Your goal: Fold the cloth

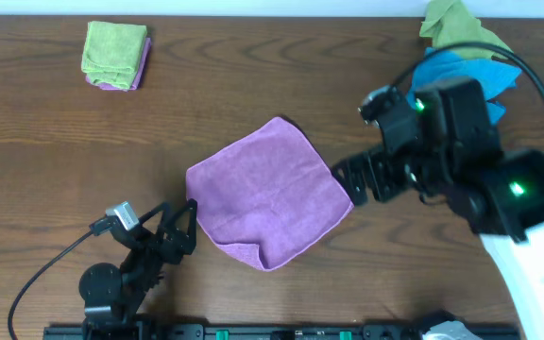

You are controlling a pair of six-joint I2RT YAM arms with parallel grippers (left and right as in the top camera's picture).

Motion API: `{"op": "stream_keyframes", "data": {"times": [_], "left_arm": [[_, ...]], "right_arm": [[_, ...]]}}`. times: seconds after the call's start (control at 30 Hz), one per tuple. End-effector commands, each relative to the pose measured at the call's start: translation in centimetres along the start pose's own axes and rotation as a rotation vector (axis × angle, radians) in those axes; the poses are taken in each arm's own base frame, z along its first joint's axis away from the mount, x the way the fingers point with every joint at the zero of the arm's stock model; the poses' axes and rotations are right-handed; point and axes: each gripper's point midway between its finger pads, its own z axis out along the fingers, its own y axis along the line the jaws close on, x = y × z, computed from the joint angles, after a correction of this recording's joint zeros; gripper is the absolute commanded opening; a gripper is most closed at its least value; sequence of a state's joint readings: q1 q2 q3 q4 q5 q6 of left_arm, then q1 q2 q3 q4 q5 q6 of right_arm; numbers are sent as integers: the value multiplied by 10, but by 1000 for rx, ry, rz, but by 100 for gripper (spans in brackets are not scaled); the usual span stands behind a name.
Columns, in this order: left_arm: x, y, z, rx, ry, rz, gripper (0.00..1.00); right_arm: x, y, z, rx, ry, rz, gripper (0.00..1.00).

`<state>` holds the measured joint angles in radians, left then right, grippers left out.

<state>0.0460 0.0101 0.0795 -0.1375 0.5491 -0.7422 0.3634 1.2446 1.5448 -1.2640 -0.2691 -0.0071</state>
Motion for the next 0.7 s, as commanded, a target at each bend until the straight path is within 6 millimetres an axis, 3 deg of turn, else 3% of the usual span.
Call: {"op": "stream_keyframes", "data": {"times": [0.0,0.2,0.37,0.67], "left_arm": [[11,-7,0,52,63,-126,95],[-4,-41,-1,188,21,-112,96],[-12,-40,12,95,27,-29,96],[-21,-22,64,-146,315,206,96]], "right_arm": [[8,20,-22,-83,-32,-5,99],[29,24,-39,-81,-10,-2,99],[19,24,-38,-81,-48,-14,99],[1,23,-39,-75,-119,-36,99]]}}
